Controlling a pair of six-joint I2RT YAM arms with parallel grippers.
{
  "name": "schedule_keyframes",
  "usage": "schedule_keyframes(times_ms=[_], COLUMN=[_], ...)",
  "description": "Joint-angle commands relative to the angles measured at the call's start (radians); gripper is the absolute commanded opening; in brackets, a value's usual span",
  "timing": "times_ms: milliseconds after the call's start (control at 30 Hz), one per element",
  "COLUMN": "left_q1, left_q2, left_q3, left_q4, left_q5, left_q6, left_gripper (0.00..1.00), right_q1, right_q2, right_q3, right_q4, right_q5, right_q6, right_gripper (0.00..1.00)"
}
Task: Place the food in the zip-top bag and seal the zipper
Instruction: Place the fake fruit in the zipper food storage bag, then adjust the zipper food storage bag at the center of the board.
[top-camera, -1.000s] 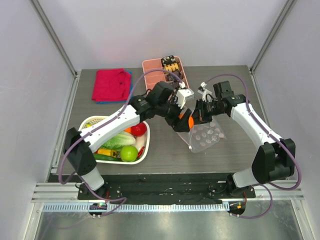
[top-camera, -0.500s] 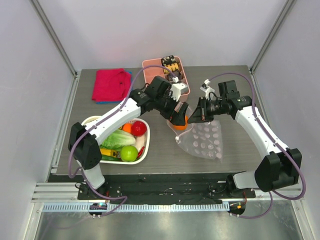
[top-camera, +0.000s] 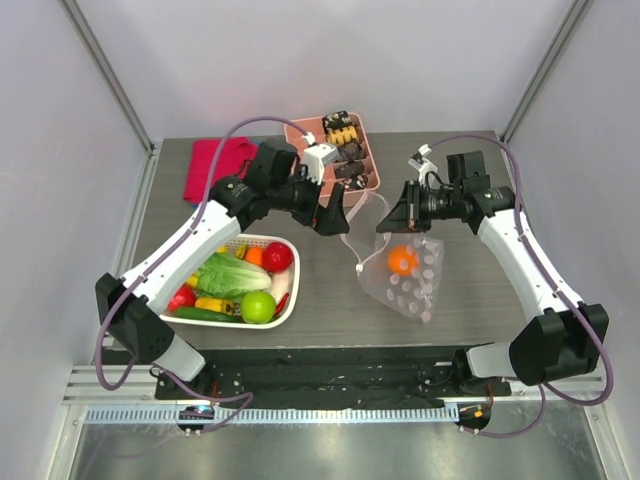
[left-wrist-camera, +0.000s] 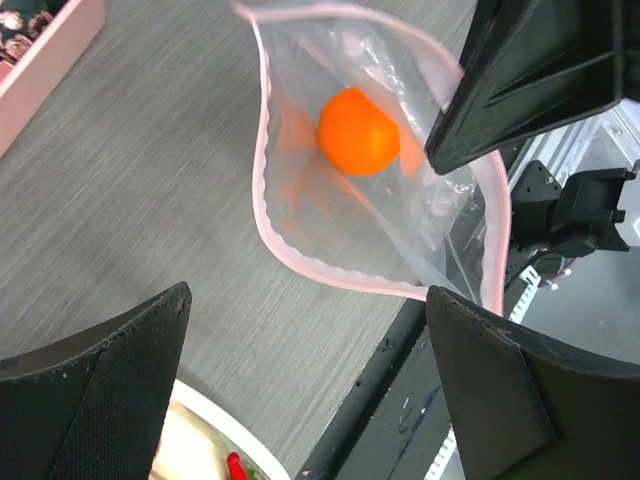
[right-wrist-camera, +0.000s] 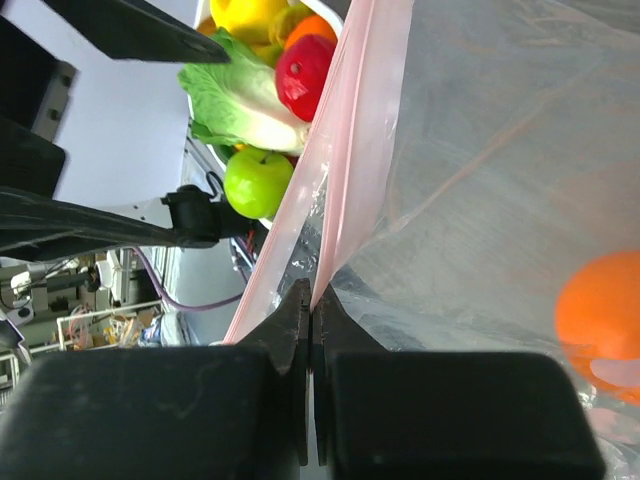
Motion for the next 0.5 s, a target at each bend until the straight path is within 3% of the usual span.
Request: schedule_keyframes(times_ms=[0,167,267,300,400,467], left_q1=[-0.011,-0.011,-0.011,-0.011,-0.001,0.015], left_q2=[0.016,0.076,0.111,0.116,0.114,0.104], left_q3=[0.017,0.052,0.090,0.097,0.107,0.092], left_q4=[0.003,0.005,-0.026,-0.030,-0.044,-0.038], left_q5=[-0.011,-0.013,0.013,0.022,0.027,0.039], left_q6=[-0.046,-0.086,-0.082,-0.079,-0.071,-0.082], left_gripper=[0.98,0.97,0.85,0.80,0.39,0.29], right_q1=[-0.003,-0.003,-0.002,-0.003,-0.002,-0.002], right_q2=[-0.058,-0.080,-0.097,-0.103,-0.112,-0.117], right_q3=[0.053,0.053,0.063,0.068,0.091,0.094], right_q4=[0.062,0.067,0.065,0.062,0.021,-0.007], right_q5=[-0.043,-0.054,-0.063,-0.063,-0.045,-0.019], right_q6=[0.060,0.069,0.074,0.072,0.050,0.013], right_gripper=[0.01,0.01,0.02,0.01,0.01,0.01])
